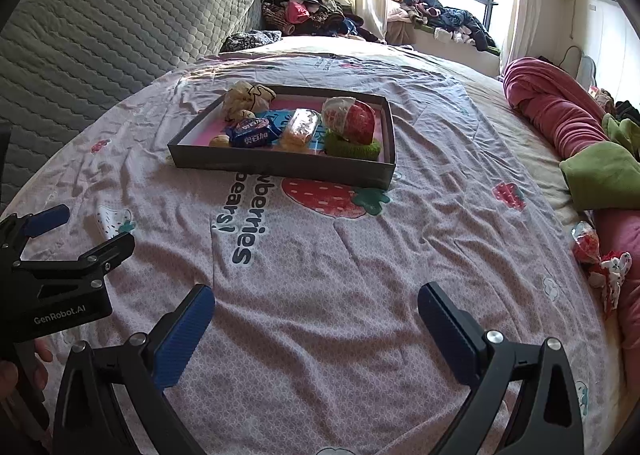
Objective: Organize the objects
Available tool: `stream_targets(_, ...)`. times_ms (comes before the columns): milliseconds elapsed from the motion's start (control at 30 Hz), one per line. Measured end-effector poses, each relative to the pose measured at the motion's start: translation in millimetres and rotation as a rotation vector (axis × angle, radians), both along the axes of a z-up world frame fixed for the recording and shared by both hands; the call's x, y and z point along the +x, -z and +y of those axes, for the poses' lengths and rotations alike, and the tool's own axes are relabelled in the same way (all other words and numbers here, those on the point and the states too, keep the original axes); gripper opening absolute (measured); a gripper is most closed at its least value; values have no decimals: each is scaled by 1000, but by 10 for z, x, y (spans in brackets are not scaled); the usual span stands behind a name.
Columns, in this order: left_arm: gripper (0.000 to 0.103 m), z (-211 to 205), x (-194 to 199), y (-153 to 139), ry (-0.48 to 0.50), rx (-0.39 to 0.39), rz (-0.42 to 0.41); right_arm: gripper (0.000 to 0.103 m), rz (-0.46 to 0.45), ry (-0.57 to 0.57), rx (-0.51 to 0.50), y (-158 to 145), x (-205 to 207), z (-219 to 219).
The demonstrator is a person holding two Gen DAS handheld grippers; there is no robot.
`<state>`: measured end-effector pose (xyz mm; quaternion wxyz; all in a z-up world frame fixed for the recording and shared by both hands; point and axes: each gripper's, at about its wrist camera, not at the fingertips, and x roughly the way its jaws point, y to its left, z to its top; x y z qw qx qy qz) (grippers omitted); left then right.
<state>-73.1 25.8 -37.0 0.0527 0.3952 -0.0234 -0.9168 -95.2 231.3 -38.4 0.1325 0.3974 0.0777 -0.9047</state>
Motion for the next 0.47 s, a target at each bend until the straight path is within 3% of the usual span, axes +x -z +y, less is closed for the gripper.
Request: stream_targets(467, 102, -14, 2, 105, 2, -2, 1, 102, -12, 5, 18, 106, 6, -8)
